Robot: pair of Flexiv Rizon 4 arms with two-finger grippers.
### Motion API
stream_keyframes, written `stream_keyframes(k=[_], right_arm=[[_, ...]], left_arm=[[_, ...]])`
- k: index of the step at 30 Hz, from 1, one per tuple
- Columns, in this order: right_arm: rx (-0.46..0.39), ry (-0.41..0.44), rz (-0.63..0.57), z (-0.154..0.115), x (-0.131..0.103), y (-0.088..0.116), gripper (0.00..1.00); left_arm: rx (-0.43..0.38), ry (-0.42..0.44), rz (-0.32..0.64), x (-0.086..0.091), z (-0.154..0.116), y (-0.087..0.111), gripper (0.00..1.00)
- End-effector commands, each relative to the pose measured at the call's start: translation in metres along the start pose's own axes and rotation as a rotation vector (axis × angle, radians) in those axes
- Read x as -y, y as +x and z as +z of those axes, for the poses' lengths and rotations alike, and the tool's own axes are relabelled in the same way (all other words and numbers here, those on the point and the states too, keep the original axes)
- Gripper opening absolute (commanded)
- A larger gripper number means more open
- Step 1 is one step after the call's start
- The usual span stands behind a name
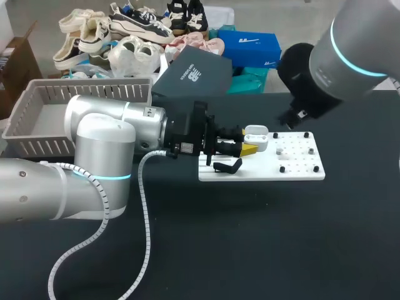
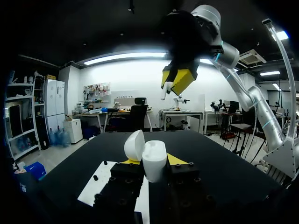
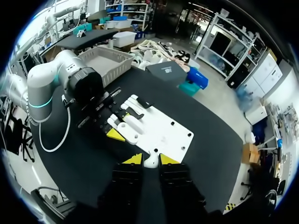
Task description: Pick up each earbud case from the left stands, insert the matching earbuds, close the lid, and place the case in the box.
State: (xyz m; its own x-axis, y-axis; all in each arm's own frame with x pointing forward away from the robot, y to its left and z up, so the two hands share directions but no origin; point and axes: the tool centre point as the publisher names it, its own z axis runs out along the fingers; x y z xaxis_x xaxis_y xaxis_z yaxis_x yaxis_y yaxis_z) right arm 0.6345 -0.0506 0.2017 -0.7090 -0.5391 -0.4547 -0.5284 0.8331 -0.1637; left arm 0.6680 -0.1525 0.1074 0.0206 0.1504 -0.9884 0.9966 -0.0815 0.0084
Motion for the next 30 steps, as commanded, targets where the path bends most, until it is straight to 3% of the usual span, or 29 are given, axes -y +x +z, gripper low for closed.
stream_keyframes(k=[1,10,15,30], right_arm=[[-0.076,-0.004,0.008,0.004,-0.01,-0.012,0.0],[-0.201,-0.082,-0.008,0.001,-0.028,-0.005,0.0],[-0.219,-0.13,-0.005,0.002,-0.03,0.001,0.0],[-0.219,-0.13,-0.005,0.002,-0.03,0.001,0.0]], left_arm=[[0.001,-0.005,0.001,0.001,0.0,0.0,0.0],[0.001,-0.005,0.001,0.001,0.0,0.0,0.0],[0.001,-0.005,0.001,0.001,0.0,0.0,0.0],[0.001,-0.005,0.001,0.001,0.0,0.0,0.0]])
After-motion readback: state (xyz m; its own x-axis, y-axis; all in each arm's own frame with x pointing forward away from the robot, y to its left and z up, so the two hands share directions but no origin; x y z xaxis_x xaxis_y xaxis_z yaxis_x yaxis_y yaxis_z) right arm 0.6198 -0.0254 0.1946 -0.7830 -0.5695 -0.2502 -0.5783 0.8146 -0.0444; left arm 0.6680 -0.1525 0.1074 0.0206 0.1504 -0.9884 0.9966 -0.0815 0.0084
